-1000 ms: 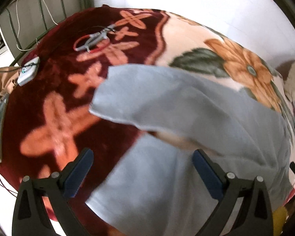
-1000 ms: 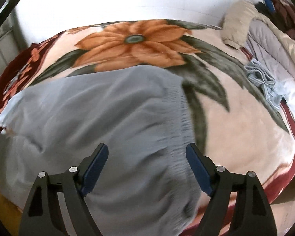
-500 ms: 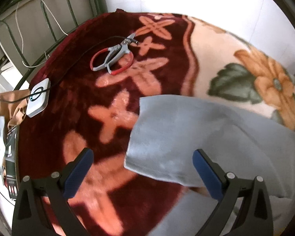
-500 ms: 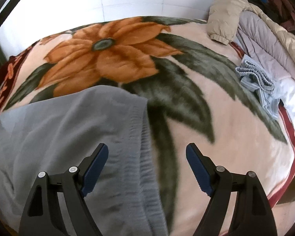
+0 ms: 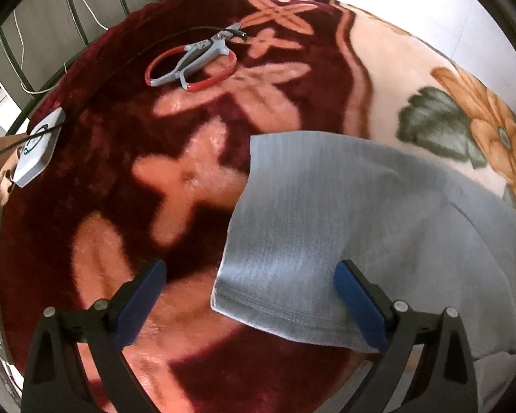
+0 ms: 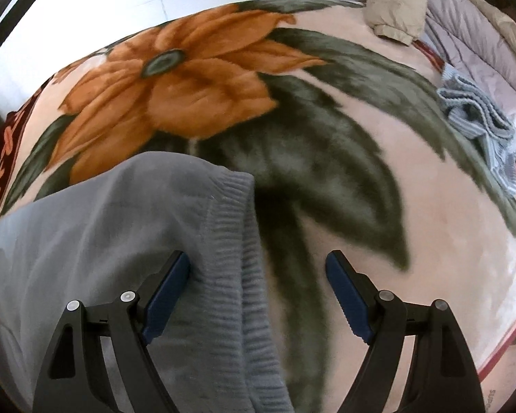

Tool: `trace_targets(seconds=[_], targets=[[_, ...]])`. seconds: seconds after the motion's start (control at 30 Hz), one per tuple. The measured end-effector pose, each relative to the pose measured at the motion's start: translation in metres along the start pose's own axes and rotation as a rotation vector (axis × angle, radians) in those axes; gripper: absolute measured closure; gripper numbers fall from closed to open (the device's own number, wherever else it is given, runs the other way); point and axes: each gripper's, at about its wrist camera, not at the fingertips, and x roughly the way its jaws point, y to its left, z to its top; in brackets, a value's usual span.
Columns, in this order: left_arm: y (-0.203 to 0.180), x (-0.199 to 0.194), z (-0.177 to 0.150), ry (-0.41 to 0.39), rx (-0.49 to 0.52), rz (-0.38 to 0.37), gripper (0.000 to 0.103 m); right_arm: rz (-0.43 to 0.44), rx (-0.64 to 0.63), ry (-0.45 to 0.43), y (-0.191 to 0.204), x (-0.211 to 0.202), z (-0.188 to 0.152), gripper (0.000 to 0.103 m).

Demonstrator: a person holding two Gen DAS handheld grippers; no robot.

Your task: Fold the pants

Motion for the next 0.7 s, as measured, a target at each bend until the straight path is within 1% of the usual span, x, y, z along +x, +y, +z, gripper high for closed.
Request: trace_targets(seconds=[0.03, 0.07, 0.1, 0.13, 0.17, 0.23, 0.33, 0.43, 0.5, 0.57, 0.63, 0.7], targets=[[0.000, 0.001, 0.000, -0.003, -0.001, -0.001, 0.002, 0.005, -0.007, 0.000, 0.002, 0.001, 0.002, 0.021], [0.000, 0.001, 0.001, -0.007, -0.002, -0.001, 0.002, 0.010, -0.010, 0.000, 0.004, 0.002, 0.004, 0.029], [-0.001, 0.001, 0.001, -0.010, -0.005, 0.000, 0.002, 0.014, -0.014, -0.006, 0.006, 0.002, 0.005, 0.046], [-0.001, 0.001, 0.002, -0.011, -0.006, 0.002, 0.002, 0.018, -0.020, -0.016, 0.008, 0.001, 0.007, 0.058], [-0.002, 0.001, 0.002, -0.011, -0.008, 0.005, 0.002, 0.034, -0.026, -0.026, 0.010, 0.000, 0.009, 0.077], [-0.004, -0.001, 0.003, -0.016, -0.010, 0.011, 0.002, 0.015, -0.039, -0.040, 0.014, -0.003, 0.014, 0.079], [-0.009, -0.003, 0.003, -0.027, -0.003, 0.006, 0.003, -0.061, -0.082, -0.101, 0.016, -0.014, 0.022, 0.079], [-0.017, -0.004, 0.005, -0.035, 0.026, 0.006, 0.003, -0.123, -0.055, -0.140, 0.005, -0.017, 0.036, 0.080], [-0.023, -0.003, 0.006, -0.048, 0.054, 0.019, 0.003, -0.126, -0.028, -0.128, -0.005, -0.009, 0.046, 0.080], [-0.028, -0.001, 0.006, -0.059, 0.079, 0.034, 0.003, -0.111, -0.054, -0.078, -0.004, 0.007, 0.051, 0.079], [-0.030, 0.002, 0.007, -0.063, 0.086, 0.044, 0.003, -0.149, -0.118, -0.056, 0.003, 0.022, 0.048, 0.079], [-0.027, 0.006, 0.007, -0.060, 0.069, 0.038, 0.002, -0.189, -0.170, -0.074, 0.009, 0.027, 0.044, 0.078]])
